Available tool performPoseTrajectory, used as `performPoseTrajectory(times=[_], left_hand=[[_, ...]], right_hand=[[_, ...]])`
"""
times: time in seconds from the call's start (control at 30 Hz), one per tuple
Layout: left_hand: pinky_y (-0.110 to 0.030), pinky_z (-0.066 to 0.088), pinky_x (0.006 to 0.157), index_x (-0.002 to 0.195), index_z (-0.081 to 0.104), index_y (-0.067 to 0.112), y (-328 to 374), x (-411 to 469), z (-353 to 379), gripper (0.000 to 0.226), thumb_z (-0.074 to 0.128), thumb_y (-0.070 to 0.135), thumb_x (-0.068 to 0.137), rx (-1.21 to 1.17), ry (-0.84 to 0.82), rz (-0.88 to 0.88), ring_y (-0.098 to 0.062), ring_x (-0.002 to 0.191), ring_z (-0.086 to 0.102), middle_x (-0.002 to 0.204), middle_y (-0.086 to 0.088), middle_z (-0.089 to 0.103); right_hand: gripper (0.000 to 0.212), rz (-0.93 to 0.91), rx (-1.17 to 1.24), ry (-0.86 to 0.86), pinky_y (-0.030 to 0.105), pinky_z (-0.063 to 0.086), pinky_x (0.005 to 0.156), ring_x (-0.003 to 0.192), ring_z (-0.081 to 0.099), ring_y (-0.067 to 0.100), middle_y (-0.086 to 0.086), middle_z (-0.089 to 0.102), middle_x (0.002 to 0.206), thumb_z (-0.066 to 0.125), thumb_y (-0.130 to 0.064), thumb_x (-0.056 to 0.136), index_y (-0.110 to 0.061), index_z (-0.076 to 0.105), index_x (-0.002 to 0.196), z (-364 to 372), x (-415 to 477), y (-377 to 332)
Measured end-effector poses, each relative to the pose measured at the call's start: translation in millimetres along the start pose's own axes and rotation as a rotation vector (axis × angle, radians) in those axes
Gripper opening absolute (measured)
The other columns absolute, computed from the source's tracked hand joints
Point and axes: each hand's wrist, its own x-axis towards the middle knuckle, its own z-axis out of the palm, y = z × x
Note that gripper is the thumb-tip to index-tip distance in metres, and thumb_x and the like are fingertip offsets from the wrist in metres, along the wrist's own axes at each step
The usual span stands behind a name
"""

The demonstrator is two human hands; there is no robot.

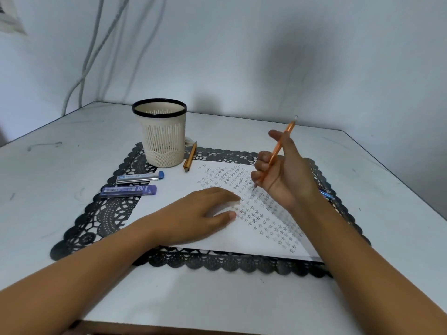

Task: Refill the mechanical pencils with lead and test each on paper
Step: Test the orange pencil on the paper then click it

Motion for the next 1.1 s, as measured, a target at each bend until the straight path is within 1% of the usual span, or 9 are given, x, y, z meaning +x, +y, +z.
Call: performPoseTrajectory(times=[0.07,0.13,0.23,0.3,0.5,0.63,0.8,0.93,1.1], left_hand=[[-0.003,0.029,0.096,0.130,0.044,0.032,0,0,-1,0.040,0.045,0.041,0.091,-0.109,0.063,-0.045,0.010,0.117,0.042,0.133,0.018,0.046],[-0.001,0.032,0.092,0.127,0.046,0.034,-2,0,-2,0.037,0.046,0.041,0.090,-0.172,0.116,-0.075,0.011,0.114,0.045,0.129,0.019,0.050],[-0.003,0.033,0.090,0.120,0.050,0.036,-3,0,-2,0.030,0.047,0.040,0.090,-0.186,0.160,-0.088,0.012,0.109,0.047,0.120,0.020,0.056],[-0.001,0.032,0.088,0.119,0.052,0.035,-3,-1,-2,0.028,0.048,0.038,0.091,-0.171,0.161,-0.078,0.012,0.108,0.047,0.117,0.022,0.056],[-0.003,0.032,0.091,0.118,0.054,0.034,-2,-2,-1,0.028,0.050,0.035,0.091,-0.125,0.139,0.005,0.011,0.109,0.047,0.116,0.023,0.056],[-0.005,0.034,0.091,0.116,0.055,0.034,0,-2,1,0.028,0.049,0.040,0.090,-0.127,0.143,0.069,0.010,0.107,0.049,0.115,0.023,0.057],[-0.009,0.038,0.089,0.112,0.055,0.037,-1,-2,1,0.027,0.047,0.043,0.087,-0.127,0.159,0.095,0.008,0.103,0.051,0.108,0.029,0.056],[-0.011,0.039,0.087,0.105,0.053,0.041,-1,-2,2,0.025,0.046,0.051,0.083,-0.133,0.198,0.122,0.007,0.100,0.053,0.105,0.023,0.059],[-0.014,0.042,0.086,0.105,0.062,0.029,-2,-1,3,0.032,0.049,0.048,0.083,-0.148,0.250,0.150,0.005,0.097,0.055,0.102,0.023,0.060]], right_hand=[[0.014,-0.006,0.078,-0.013,0.022,0.040,0.046,0.047,0.044,0.011,0.000,0.045,0.057,0.045,-0.024,0.095,-0.013,0.051,0.088,0,-3,1],[0.021,0.018,0.158,-0.018,0.020,0.035,0.046,0.046,0.039,0.010,-0.001,0.042,0.055,0.042,-0.024,0.092,-0.014,0.047,0.075,0,-7,2],[0.039,0.051,0.240,-0.014,0.020,0.025,0.049,0.045,0.029,0.010,-0.002,0.032,0.053,0.039,-0.046,0.087,-0.015,0.042,0.064,-1,-13,1],[0.050,0.073,0.285,-0.021,0.019,0.023,0.048,0.043,0.025,0.011,-0.003,0.029,0.051,0.038,-0.059,0.083,-0.015,0.039,0.059,-1,-15,1],[0.058,0.075,0.356,-0.055,0.019,0.023,0.047,0.039,0.022,0.011,-0.002,0.024,0.046,0.033,-0.069,0.078,-0.016,0.031,0.054,-1,-19,4],[0.055,0.083,0.358,-0.073,0.019,0.022,0.046,0.038,0.021,0.011,-0.002,0.023,0.045,0.035,-0.064,0.078,-0.016,0.031,0.051,0,-19,5],[0.054,0.074,0.362,-0.071,0.019,0.023,0.046,0.039,0.021,0.011,-0.002,0.023,0.044,0.033,-0.060,0.079,-0.015,0.033,0.049,1,-20,6],[0.054,0.078,0.366,-0.082,0.019,0.024,0.046,0.038,0.021,0.012,-0.002,0.023,0.043,0.032,-0.058,0.080,-0.014,0.032,0.048,1,-21,7],[0.055,0.088,0.374,-0.095,0.019,0.024,0.046,0.037,0.021,0.011,-0.002,0.023,0.043,0.031,-0.058,0.080,-0.014,0.032,0.047,2,-21,8]])
